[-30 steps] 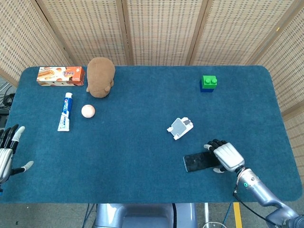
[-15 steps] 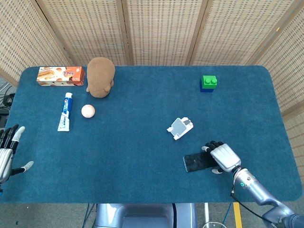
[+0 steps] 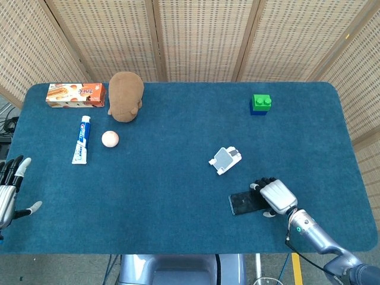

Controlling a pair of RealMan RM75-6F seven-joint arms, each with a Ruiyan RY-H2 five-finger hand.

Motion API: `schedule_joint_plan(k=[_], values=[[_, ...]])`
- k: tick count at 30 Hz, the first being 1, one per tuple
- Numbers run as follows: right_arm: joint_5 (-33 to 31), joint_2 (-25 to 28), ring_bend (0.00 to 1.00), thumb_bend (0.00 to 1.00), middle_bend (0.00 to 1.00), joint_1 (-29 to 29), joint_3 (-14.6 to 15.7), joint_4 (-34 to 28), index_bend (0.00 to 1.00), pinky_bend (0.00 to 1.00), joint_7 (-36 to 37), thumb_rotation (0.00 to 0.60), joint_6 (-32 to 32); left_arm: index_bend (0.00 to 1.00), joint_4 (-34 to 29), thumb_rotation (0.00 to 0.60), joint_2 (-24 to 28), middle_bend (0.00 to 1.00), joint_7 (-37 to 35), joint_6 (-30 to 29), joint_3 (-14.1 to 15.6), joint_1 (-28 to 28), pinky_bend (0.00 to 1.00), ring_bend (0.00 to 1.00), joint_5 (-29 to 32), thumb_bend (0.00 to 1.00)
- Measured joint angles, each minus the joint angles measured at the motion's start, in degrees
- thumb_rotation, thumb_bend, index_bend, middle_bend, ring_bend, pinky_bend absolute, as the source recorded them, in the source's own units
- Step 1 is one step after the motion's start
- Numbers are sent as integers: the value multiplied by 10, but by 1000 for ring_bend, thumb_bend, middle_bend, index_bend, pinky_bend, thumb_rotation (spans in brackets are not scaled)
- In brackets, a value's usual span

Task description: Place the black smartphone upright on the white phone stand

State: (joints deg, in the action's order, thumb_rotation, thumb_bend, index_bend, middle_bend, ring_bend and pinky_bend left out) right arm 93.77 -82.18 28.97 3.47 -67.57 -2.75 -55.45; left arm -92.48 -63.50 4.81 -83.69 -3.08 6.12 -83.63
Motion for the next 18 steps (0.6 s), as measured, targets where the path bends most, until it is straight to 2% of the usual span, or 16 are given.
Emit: schedule_joint_plan(k=[3, 5, 13, 18], values=[[6, -2, 450, 278, 502, 0, 3, 3, 484, 434, 9, 600, -12, 0, 0, 600, 0, 0, -1, 1, 0, 0, 0, 0, 0, 0], [11, -2, 467, 303, 522, -1, 5, 5, 503, 444, 15, 600, -21, 0, 0, 600, 0, 0, -1, 1, 0, 0, 0, 0, 0, 0], [44, 12, 468, 351, 529, -3, 12, -7, 509, 444, 26, 600, -78, 0, 0, 600, 0, 0, 2, 2, 1, 1, 0, 0, 1, 0], [59, 42, 468, 352, 529, 1, 4, -50, 509, 444, -2, 600, -106, 0, 0, 600, -1, 0, 3, 6, 0, 2, 0, 0, 3, 0]])
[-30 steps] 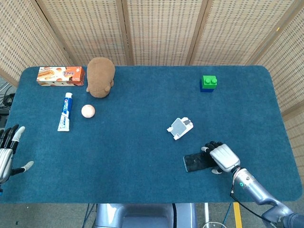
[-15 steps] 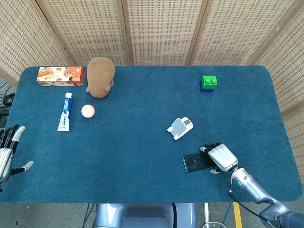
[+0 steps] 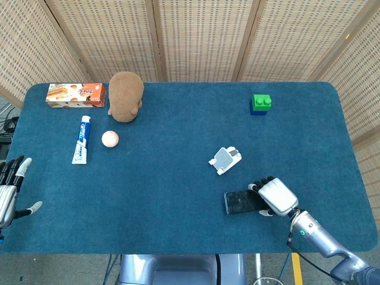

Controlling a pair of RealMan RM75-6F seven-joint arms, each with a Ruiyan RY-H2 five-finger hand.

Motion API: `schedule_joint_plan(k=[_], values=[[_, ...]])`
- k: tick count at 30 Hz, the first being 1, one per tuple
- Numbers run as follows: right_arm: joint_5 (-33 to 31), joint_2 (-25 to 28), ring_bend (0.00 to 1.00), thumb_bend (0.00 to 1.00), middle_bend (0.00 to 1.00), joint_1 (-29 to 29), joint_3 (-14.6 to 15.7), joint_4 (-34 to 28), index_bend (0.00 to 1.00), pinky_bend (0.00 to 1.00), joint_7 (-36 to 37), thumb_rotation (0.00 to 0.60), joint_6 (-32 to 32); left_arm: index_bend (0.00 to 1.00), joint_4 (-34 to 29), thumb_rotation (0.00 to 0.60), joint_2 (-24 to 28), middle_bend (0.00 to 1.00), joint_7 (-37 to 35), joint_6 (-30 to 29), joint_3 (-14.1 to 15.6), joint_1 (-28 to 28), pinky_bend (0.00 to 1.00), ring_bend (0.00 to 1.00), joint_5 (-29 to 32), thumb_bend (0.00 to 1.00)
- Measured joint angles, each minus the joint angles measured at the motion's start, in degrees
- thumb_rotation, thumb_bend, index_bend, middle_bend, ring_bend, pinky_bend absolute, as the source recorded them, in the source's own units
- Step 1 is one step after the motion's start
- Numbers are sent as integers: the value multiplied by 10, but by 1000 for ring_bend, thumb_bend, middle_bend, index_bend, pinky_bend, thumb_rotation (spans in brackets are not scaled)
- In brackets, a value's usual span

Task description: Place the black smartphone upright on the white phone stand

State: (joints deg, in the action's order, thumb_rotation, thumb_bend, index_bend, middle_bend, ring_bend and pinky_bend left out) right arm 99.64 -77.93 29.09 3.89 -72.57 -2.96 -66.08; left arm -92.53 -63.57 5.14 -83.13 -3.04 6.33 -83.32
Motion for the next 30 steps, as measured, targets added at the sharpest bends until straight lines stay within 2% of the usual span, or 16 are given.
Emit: schedule_joint_plan(k=[5, 9, 16, 24, 30], values=[[0, 33, 468, 357, 529, 16, -29, -55, 509, 444, -80, 600, -5, 0, 0, 600, 1, 0, -2, 3, -1, 2, 0, 0, 3, 0], [-18, 59, 468, 358, 528, 37, -63, -107, 509, 444, -188, 600, 14, 0, -1, 600, 3, 0, -5, 3, -1, 1, 0, 0, 3, 0], [-62, 81, 468, 362, 525, 78, -110, -163, 509, 444, -381, 600, 72, 0, -1, 600, 4, 0, -8, 3, -1, 2, 0, 0, 2, 0], [-156, 84, 468, 363, 518, 118, -147, -220, 509, 444, -593, 600, 127, 0, 0, 600, 8, 0, -17, 12, -1, 5, 0, 0, 5, 0], [-246, 72, 468, 363, 518, 154, -160, -245, 509, 444, -756, 600, 143, 0, 0, 600, 13, 0, -26, 19, -2, 8, 0, 0, 9, 0]])
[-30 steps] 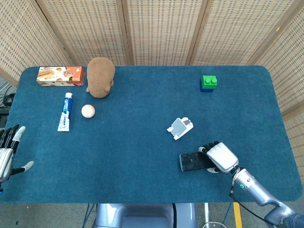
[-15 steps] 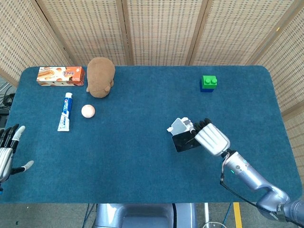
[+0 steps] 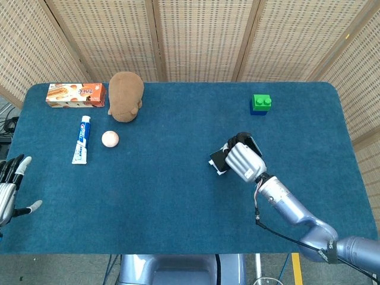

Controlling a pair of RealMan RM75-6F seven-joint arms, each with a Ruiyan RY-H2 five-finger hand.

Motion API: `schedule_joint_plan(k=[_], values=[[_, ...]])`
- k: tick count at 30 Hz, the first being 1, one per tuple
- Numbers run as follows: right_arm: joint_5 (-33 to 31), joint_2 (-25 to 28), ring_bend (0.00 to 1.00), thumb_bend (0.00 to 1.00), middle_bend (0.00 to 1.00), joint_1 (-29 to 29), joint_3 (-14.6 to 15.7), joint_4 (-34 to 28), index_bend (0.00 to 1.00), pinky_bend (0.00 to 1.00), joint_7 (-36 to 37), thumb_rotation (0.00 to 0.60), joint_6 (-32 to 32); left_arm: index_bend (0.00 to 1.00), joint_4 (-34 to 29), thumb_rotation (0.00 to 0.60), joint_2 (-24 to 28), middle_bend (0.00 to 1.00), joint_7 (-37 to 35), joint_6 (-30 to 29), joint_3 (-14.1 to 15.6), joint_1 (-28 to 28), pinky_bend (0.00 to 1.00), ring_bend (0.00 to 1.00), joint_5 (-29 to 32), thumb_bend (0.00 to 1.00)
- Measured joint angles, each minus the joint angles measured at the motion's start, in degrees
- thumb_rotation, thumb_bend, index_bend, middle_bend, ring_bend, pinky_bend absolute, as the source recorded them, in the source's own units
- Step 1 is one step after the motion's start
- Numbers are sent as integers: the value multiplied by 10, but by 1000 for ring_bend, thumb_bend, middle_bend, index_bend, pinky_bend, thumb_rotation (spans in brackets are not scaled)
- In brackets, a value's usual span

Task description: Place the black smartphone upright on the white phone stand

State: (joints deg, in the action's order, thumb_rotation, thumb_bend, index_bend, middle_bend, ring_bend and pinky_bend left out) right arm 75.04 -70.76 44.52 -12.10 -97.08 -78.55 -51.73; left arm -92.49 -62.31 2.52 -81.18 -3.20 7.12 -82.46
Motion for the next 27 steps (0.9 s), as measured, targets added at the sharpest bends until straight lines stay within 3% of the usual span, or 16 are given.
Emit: schedule_joint_plan(k=[4, 12, 21, 27], values=[[-68, -11, 468, 363, 518, 26, 2, -10, 509, 444, -92, 600, 2, 0, 0, 600, 1, 0, -2, 3, 1, 1, 0, 0, 0, 0], [-167, -37, 468, 363, 518, 78, 29, -13, 509, 444, -194, 600, -17, 0, 1, 600, 0, 0, 3, 13, -2, 6, 0, 0, 10, 0], [-207, -63, 468, 363, 518, 125, 80, -8, 509, 444, -265, 600, -51, 0, 0, 600, -3, 0, 11, 20, -3, 9, 0, 0, 18, 0], [-230, -79, 468, 363, 517, 150, 99, 0, 509, 444, -300, 600, -71, 0, 0, 600, -1, 0, 8, 21, -3, 10, 0, 0, 19, 0]])
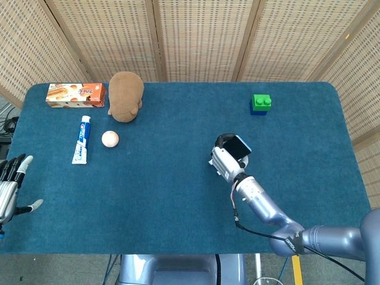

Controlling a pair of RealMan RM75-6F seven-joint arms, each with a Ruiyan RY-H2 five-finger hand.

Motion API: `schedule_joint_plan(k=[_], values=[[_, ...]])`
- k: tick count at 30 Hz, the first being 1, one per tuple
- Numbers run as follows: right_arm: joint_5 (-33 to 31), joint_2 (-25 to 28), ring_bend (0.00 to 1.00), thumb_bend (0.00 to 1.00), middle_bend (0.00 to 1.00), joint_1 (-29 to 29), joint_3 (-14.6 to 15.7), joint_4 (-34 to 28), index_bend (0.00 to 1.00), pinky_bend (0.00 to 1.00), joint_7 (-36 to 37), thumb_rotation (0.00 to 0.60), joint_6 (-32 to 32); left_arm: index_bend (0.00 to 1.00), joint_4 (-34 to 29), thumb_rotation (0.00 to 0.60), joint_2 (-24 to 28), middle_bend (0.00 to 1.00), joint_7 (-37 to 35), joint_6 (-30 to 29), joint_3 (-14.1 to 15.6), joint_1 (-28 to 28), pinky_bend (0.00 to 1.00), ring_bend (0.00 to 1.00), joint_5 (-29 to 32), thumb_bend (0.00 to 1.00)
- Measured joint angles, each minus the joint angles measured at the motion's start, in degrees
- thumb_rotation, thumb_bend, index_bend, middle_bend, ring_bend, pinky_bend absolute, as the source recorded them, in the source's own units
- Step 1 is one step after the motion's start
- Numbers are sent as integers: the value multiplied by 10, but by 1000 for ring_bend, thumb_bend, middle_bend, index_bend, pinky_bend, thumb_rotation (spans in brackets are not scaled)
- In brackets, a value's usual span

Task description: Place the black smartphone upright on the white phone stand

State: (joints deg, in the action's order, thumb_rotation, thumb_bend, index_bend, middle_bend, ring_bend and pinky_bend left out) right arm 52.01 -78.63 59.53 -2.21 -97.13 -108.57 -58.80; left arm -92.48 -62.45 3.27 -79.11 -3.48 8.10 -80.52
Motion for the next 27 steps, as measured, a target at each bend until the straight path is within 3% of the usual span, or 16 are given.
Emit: schedule_joint_plan(k=[12, 27], values=[[-42, -31, 462, 363, 509, 37, 41, 18, 509, 444, -28, 600, -15, 0, 1, 600, 2, 0, -6, 5, -1, 2, 0, 0, 5, 0], [-22, -50, 429, 363, 462, 60, 78, 49, 509, 444, 4, 600, -14, 0, 2, 600, 0, 0, -1, 13, -4, 7, 0, 0, 15, 0]])
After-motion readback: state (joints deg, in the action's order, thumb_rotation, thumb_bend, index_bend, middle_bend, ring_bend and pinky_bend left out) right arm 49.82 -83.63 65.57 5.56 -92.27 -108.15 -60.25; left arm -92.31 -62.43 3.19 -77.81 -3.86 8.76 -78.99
